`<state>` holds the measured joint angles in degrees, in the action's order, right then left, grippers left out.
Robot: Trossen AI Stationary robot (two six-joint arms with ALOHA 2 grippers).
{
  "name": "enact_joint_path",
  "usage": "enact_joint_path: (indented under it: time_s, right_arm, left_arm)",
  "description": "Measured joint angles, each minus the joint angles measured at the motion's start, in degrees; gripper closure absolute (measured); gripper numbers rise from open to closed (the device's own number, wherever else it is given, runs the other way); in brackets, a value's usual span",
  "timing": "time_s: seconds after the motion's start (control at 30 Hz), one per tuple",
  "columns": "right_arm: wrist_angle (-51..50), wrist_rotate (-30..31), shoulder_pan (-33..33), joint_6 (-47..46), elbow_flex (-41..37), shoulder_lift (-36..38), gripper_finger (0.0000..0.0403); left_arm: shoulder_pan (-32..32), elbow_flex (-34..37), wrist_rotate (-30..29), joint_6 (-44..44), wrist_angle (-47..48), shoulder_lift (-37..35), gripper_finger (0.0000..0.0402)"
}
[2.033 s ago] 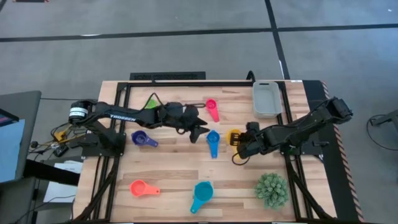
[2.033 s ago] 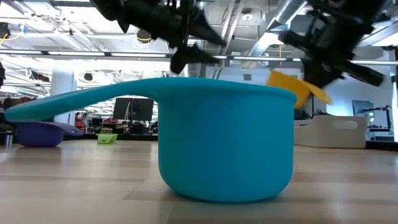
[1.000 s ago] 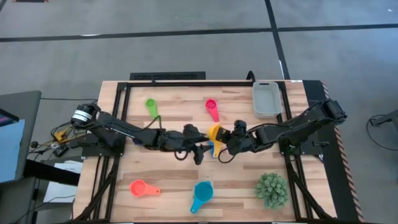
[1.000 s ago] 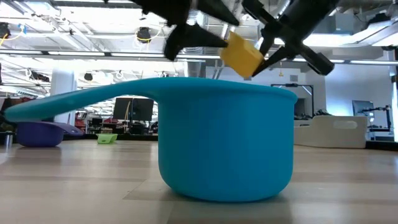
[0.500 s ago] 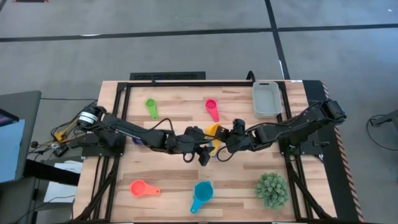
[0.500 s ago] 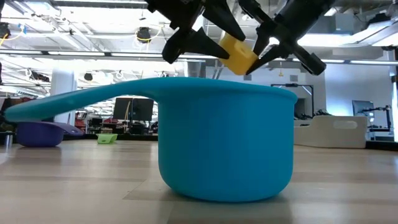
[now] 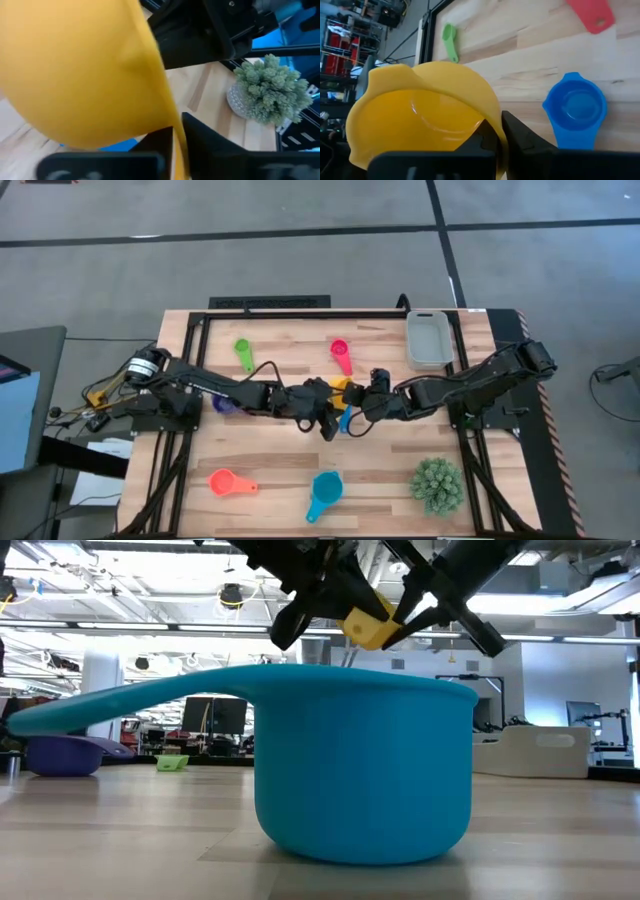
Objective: Nest measuring cups in basket
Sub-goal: Stack the yellow measuring cup on top of the light blue measuring cup
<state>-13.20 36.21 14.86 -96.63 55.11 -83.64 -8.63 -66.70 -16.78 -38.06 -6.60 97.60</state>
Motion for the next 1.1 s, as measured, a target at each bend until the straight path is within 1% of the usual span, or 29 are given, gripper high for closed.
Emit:
enact_joint_path:
  time_s: [0.07,0.2,0.33,0.47,0.6,0.73,0.9,0.97,1.1]
  right_arm:
    - [-0.21,0.00,0.01,0.87,-0.02,0.00,0.0373]
    - [-0.24,0.10,-0.01,1.45,-0.04,0.02,0.0373]
    - [-0.28,-0.02,-0.07,2.65,-0.04,0.07,0.0373]
    - [-0.89,-0.76,0.08,5.06,-0.04,0.95,0.0362]
    - [-1.82,-1.93,0.41,7.57,-0.04,2.08,0.0350]
    - [-2.70,-2.64,1.07,11.28,0.07,3.07,0.0337]
    - [-5.47,-2.65,2.67,13.46,0.09,4.37,0.0308]
    - [-6.50,-2.98,3.42,15.00,0.12,4.64,0.0289]
    - [-7.43,-6.36,5.42,19.61,0.07,6.76,0.0241]
  left_arm:
    - [0.46,0.03,1.17,-0.22,0.03,0.00,0.0394]
    - [1.01,0.04,1.66,-1.37,0.17,0.00,0.0399]
    - [1.06,0.04,1.73,-4.47,0.14,0.00,0.0401]
    - [0.48,0.03,2.25,-8.08,-0.05,0.00,0.0401]
    - [-0.97,0.02,1.87,-11.47,-0.34,-0.02,0.0401]
    - [-2.98,-0.07,-0.21,-14.26,-0.84,-0.03,0.0401]
    - [-5.48,0.02,-1.15,-18.43,-0.58,0.00,0.0401]
    - [-6.86,0.02,-2.33,-20.45,-0.52,0.00,0.0401]
    - [-10.16,0.04,-2.95,-26.96,-0.74,0.00,0.0401]
